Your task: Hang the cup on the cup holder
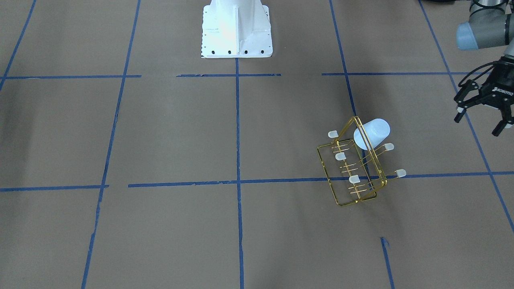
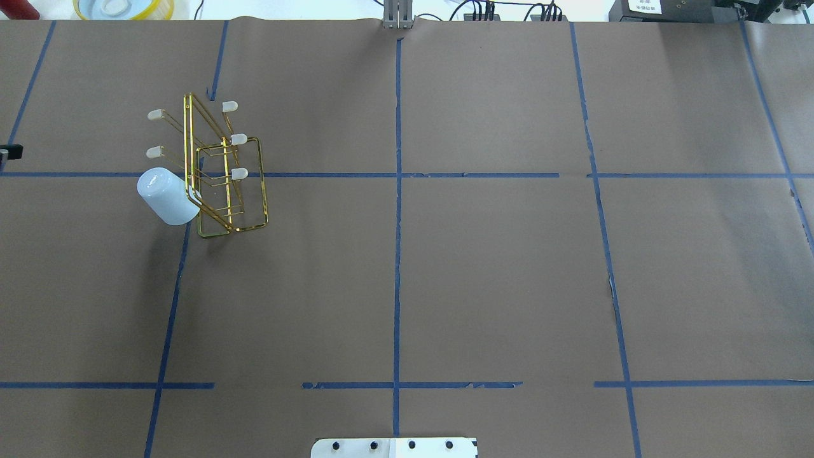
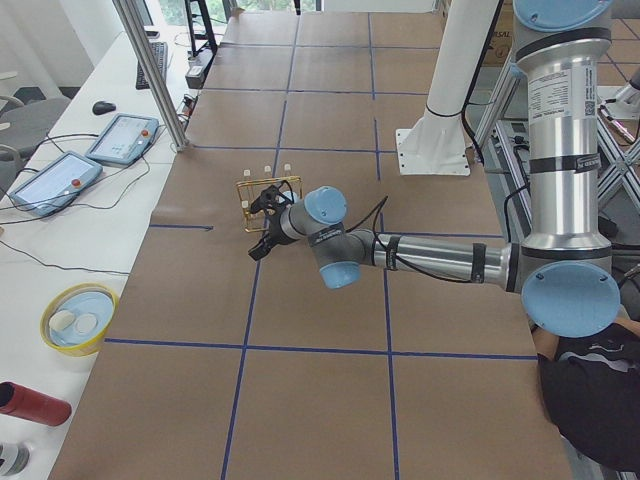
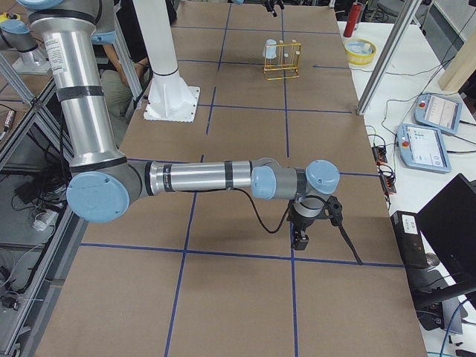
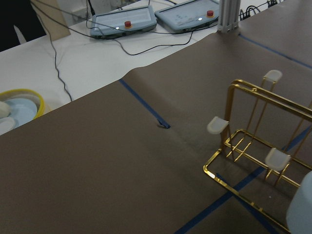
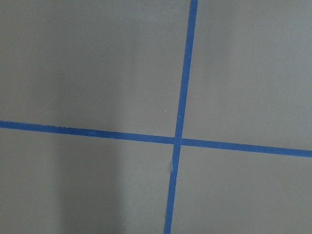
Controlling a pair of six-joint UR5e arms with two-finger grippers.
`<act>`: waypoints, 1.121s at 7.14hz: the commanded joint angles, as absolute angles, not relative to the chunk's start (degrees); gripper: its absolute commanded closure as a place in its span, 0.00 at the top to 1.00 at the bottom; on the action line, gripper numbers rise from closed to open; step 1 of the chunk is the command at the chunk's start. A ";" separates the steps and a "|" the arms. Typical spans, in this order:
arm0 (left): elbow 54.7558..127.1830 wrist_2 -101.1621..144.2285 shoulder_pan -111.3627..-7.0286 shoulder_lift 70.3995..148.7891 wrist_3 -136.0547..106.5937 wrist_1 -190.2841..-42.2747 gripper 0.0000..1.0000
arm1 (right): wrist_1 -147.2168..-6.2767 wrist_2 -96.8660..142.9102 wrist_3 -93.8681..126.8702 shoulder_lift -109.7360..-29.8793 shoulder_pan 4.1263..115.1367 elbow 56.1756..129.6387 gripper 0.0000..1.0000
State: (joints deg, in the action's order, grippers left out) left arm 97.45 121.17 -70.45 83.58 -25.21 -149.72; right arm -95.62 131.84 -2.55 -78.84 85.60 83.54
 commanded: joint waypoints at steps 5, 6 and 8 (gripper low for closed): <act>90.88 134.12 -90.34 93.04 5.06 -111.01 1.00 | -95.62 131.84 -2.55 -78.84 85.61 83.58 1.00; 90.88 134.03 -90.44 97.34 5.18 -99.35 1.00 | -95.62 131.84 -2.55 -78.84 85.61 83.58 1.00; 89.49 132.12 -91.41 99.31 5.62 -87.37 1.00 | -95.62 131.84 -2.55 -78.84 85.61 83.50 1.00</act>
